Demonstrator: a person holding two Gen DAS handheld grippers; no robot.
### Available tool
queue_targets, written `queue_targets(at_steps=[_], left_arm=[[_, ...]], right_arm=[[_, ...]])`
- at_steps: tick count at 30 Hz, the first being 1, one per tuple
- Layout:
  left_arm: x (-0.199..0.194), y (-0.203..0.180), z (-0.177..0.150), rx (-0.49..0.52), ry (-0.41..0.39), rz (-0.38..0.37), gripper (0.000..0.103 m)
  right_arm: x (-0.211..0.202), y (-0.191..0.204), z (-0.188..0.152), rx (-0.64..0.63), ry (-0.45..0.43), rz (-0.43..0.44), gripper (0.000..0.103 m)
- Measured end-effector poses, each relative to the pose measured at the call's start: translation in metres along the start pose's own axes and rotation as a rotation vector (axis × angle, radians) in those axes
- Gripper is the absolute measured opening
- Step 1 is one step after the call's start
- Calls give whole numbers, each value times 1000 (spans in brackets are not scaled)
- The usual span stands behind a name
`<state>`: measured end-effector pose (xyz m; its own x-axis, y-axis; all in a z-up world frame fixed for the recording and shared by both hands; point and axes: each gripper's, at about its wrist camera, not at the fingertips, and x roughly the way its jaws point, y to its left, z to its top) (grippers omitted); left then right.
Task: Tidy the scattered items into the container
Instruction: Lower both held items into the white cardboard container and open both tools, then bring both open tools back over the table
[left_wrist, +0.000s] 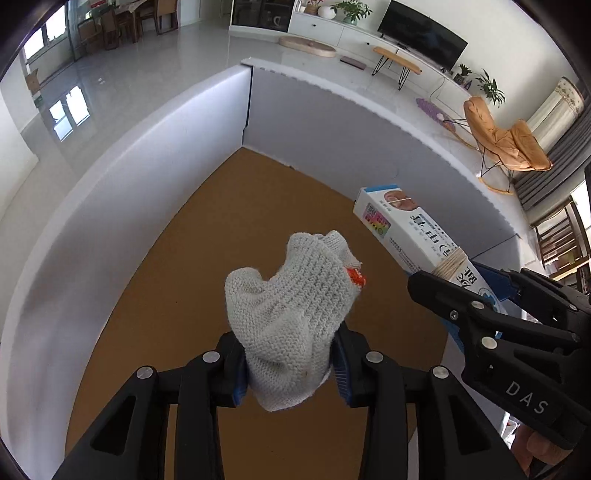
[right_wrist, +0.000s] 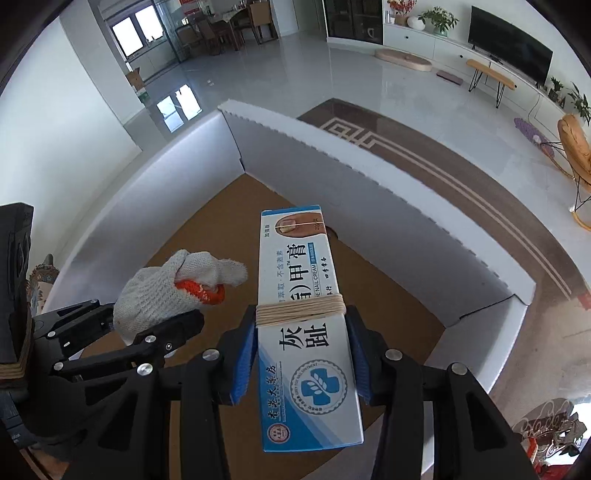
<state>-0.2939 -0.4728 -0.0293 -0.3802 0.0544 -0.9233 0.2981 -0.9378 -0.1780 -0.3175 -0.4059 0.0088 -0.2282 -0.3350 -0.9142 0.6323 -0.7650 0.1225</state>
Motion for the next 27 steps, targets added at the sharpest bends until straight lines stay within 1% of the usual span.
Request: queue_targets(at_steps=[1, 3, 4, 5, 7, 8, 9, 11, 13, 15, 16, 18, 19, 20, 22, 23, 24, 25, 26, 27], left_arm=[[5, 3, -1, -6, 17, 13, 44], [8, 6, -7, -20, 33, 42, 57], [8, 7, -9, -24, 34, 50, 73], [5, 9, -12, -30, 27, 62, 85], [-6, 13, -17, -47, 4, 94, 85], [-15, 14, -22, -50, -10, 108, 85], [-29, 12, -28, -47, -36, 113, 85], [-64, 3, -44, -17, -107, 123, 85], [-101, -19, -67, 44, -175, 107, 85], [-138, -47, -97, 110, -238, 75, 85], [-157, -64, -117, 150, -265, 57, 85], [-181, -97, -161, 224, -303, 11, 91], [-187, -115, -180, 257, -316, -12, 101], [-190, -131, -207, 290, -317, -34, 103], [-179, -163, -254, 354, -289, -79, 103], [-168, -178, -274, 377, -264, -97, 103], [-152, -192, -293, 388, -238, -105, 103], [-136, -206, -310, 395, -208, -118, 103], [-117, -218, -323, 403, -172, -141, 103], [-97, -228, -334, 410, -143, -162, 103]], right_arm=[[7, 1, 1, -3, 18, -17, 47], [12, 4, 2, -16, 27, -33, 52], [13, 6, 2, -19, 27, -33, 56], [12, 6, 2, -17, 33, -22, 58], [2, 1, -1, 6, 35, 32, 58], [-8, -3, -5, 20, 12, 55, 58], [-24, -8, -12, 26, -37, 63, 58], [-64, -8, -41, 13, -153, 38, 58], [-105, -12, -85, -5, -262, 14, 58], [-141, -26, -148, 8, -352, -5, 58], [-155, -36, -182, 25, -386, -18, 58], [-176, -62, -257, 70, -426, -64, 58], [-183, -76, -291, 97, -433, -97, 58], [-185, -90, -327, 126, -429, -134, 58], [-188, -118, -397, 183, -418, -224, 58], [-187, -130, -426, 206, -404, -272, 58], [-187, -144, -455, 230, -372, -311, 58], [-190, -155, -480, 255, -333, -336, 58], [-189, -166, -498, 283, -310, -345, 58], [-190, -176, -513, 308, -306, -344, 58]])
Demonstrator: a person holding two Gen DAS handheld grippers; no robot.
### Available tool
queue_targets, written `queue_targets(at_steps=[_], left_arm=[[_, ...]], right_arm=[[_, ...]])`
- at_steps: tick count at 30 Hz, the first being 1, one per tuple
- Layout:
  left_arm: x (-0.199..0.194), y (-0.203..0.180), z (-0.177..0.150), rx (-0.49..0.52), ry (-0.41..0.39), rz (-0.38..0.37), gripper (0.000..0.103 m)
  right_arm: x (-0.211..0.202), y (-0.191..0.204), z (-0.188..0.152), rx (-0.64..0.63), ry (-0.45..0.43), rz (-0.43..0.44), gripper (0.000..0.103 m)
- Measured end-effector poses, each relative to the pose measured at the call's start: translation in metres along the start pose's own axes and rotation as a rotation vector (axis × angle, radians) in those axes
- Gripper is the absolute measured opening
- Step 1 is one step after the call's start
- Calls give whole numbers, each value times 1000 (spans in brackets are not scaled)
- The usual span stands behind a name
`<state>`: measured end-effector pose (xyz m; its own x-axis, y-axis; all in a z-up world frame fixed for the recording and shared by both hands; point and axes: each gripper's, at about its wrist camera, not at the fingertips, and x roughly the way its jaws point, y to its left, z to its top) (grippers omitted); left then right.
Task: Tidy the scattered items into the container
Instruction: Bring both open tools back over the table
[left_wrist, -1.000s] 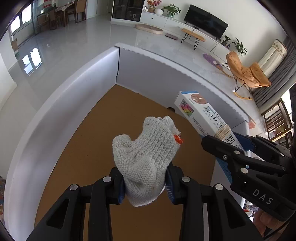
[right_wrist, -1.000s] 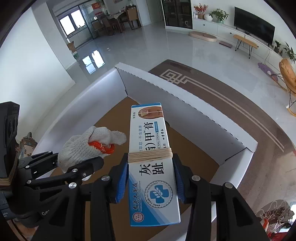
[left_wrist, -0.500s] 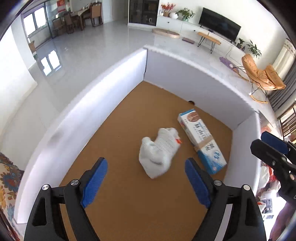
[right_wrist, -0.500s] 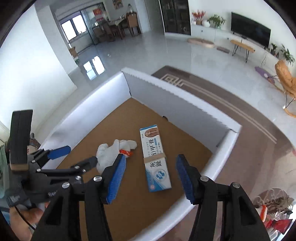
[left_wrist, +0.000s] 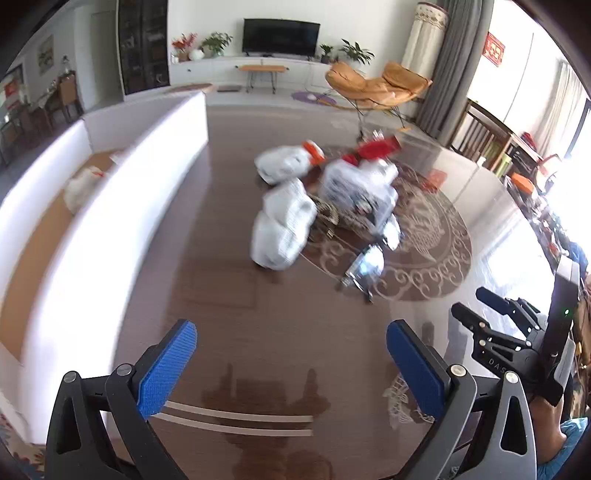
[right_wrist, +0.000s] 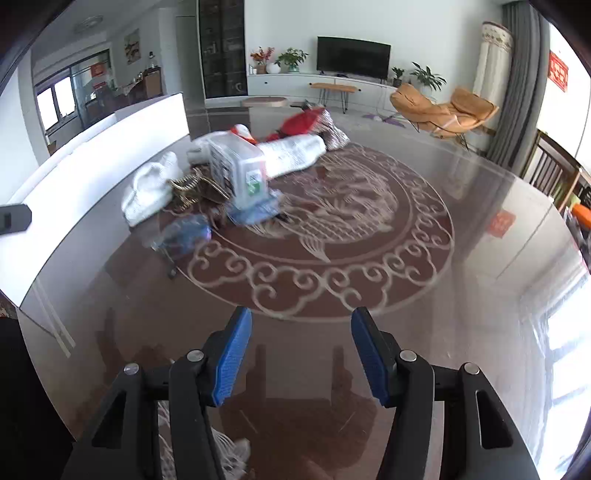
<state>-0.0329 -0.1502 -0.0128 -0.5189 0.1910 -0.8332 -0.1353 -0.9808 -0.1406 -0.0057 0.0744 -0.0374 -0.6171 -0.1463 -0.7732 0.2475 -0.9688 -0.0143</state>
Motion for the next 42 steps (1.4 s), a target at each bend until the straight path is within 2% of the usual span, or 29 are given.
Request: queue_targets(at_steps=[4, 7, 8, 13, 17, 18, 20, 21, 23, 24, 25, 29, 33, 38, 42], left_arm=[[53, -40, -30, 14, 58, -1, 103], [64, -56, -37, 51, 25, 66, 103], [66, -60, -37, 66, 17, 66, 103], [84, -76, -18, 160, 8, 59, 103], [103, -80, 15, 172, 17, 49, 103], [108, -84, 22, 178, 20, 32, 103], [116, -98, 35, 203, 20, -49, 103], [118, -107, 39, 227, 26, -125, 103], [118, -125, 41, 280, 62, -339, 103], [117, -131, 42, 294, 84, -405, 103], [115, -132, 43, 290, 89, -416, 103], [88, -94, 39, 200, 21, -339, 103], [66, -44, 30, 211, -16, -104, 103], [81, 1, 37, 183, 40, -42, 103], [95, 2, 46, 250, 34, 25, 103]], right_arm=[[-8, -32, -21, 43, -17, -21, 58], [-12, -38, -25, 21, -23, -29, 58], [-11, -39, -27, 15, -26, -28, 58], [-8, -55, -30, 107, -41, 35, 58], [-10, -71, -34, 196, -50, 78, 58], [-12, -73, -34, 212, -57, 86, 58], [-15, -79, -35, 249, -66, 96, 58], [-16, -83, -36, 274, -73, 103, 58], [-19, -92, -40, 327, -88, 120, 58], [-20, -97, -40, 354, -96, 130, 58], [-21, -101, -42, 379, -104, 138, 58], [-23, -103, -43, 403, -112, 145, 58], [-22, -98, -41, 381, -102, 114, 58], [-21, -90, -38, 347, -92, 75, 58], [-18, -89, -39, 346, -93, 81, 58]])
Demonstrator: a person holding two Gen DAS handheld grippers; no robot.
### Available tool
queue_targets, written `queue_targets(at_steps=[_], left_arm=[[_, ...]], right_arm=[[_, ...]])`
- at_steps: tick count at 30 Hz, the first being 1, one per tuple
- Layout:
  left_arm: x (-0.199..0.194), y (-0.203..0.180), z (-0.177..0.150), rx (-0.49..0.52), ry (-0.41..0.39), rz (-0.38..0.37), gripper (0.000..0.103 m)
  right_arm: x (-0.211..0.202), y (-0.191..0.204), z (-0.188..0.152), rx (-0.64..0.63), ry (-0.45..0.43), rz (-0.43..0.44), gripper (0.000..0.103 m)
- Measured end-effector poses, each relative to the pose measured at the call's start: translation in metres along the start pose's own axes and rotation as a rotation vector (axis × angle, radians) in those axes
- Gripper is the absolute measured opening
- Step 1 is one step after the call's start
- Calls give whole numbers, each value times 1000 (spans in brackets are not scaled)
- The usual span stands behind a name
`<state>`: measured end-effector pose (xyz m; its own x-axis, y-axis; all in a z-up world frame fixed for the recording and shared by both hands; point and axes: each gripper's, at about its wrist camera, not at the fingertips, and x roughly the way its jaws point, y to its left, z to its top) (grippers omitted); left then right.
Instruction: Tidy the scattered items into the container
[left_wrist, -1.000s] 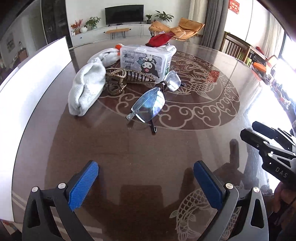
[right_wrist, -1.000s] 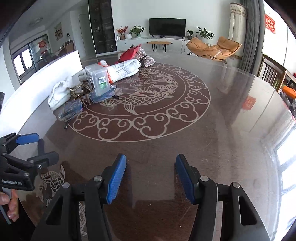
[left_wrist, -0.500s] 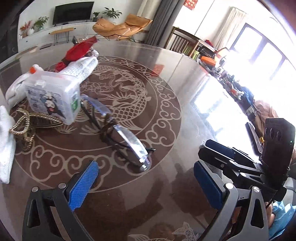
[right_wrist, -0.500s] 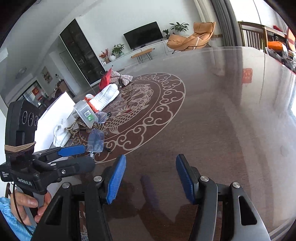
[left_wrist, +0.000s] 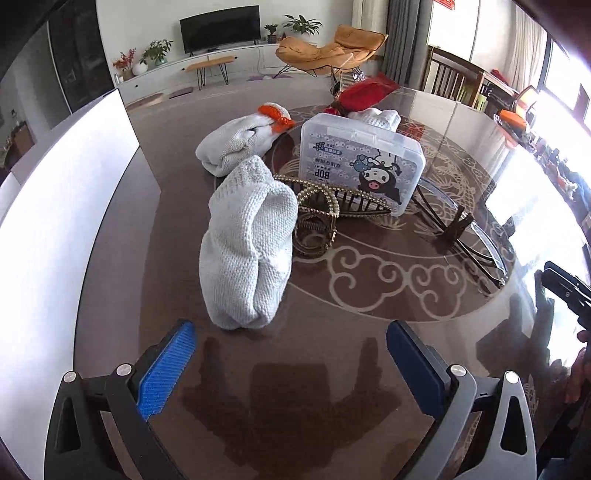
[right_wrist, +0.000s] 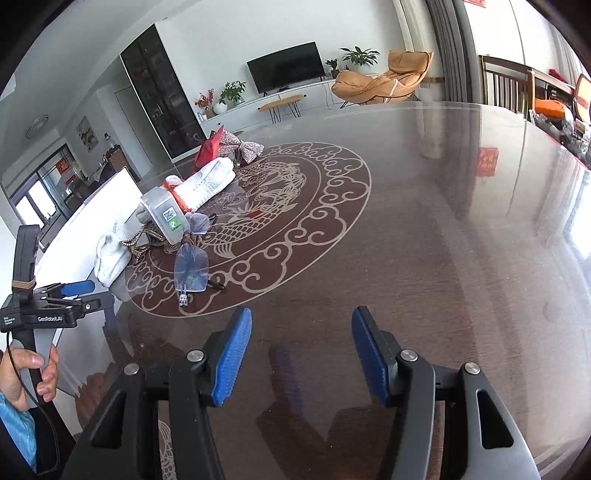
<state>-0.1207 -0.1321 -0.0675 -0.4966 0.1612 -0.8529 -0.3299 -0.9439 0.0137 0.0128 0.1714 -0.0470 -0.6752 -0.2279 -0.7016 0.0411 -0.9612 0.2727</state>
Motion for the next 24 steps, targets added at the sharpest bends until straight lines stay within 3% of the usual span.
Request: queue_targets(at_steps=[5, 10, 12, 16, 24], left_arm=[[19, -5, 20, 72, 20, 28, 103], [29, -2, 35, 111, 28, -18, 103], [34, 8, 37, 86, 15, -77, 103], [39, 22, 41, 101, -65, -89, 103], [43, 26, 45, 103, -70, -84, 103]], right_arm=[[1, 0, -1, 1, 0, 1, 58], [0, -1, -1, 6, -2, 9, 58], [0, 0, -1, 6, -2, 8, 58], [0, 1, -1, 4, -2, 7, 58], [1, 0, -1, 8, -2, 11, 58]])
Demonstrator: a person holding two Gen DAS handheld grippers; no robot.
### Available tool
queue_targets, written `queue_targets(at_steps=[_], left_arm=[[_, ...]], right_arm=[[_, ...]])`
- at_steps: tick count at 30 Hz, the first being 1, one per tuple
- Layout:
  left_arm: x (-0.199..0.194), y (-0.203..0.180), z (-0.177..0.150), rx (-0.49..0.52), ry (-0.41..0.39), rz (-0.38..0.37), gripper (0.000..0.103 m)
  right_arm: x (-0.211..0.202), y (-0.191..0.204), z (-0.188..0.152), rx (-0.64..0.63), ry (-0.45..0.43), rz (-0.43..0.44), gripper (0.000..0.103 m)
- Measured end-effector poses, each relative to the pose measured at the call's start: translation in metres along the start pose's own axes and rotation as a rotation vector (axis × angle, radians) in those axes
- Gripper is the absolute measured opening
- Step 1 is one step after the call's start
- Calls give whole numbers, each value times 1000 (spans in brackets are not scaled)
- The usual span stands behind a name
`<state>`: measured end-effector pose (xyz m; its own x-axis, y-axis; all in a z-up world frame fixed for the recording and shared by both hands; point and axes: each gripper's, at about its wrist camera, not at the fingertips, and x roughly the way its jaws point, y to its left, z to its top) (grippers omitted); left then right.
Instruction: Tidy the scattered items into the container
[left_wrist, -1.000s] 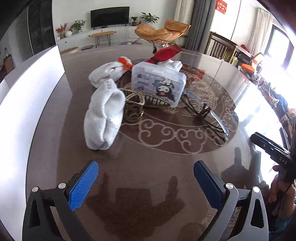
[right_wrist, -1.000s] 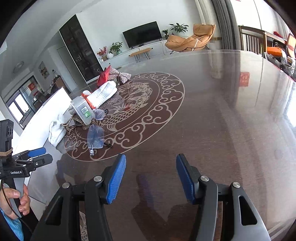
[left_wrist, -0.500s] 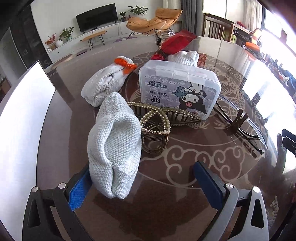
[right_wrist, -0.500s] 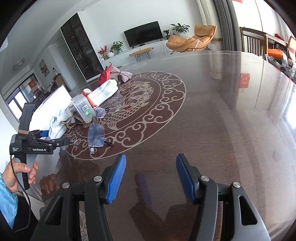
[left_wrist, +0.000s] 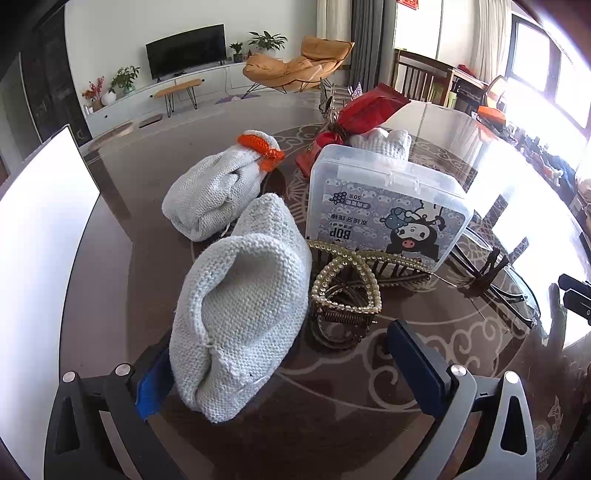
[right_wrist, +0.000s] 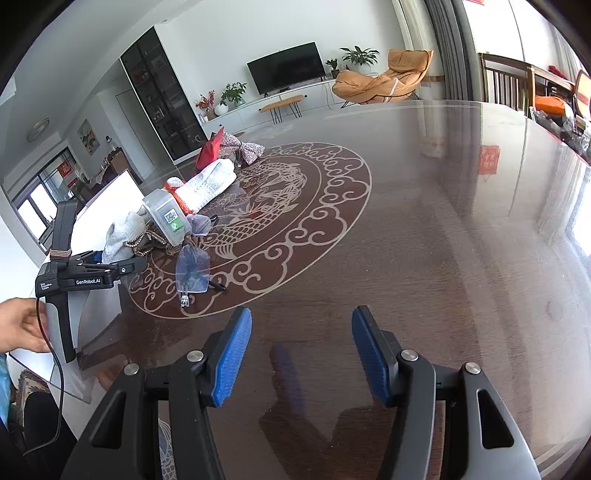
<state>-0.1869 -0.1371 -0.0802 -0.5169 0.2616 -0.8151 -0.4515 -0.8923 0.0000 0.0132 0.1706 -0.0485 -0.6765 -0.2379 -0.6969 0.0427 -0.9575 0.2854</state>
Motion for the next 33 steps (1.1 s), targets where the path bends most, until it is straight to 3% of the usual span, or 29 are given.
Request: queue_targets(at_steps=[33], left_arm=[[0, 0, -2, -1, -1, 1, 103]], right_arm=[[1, 2, 1, -5, 0, -4, 58]])
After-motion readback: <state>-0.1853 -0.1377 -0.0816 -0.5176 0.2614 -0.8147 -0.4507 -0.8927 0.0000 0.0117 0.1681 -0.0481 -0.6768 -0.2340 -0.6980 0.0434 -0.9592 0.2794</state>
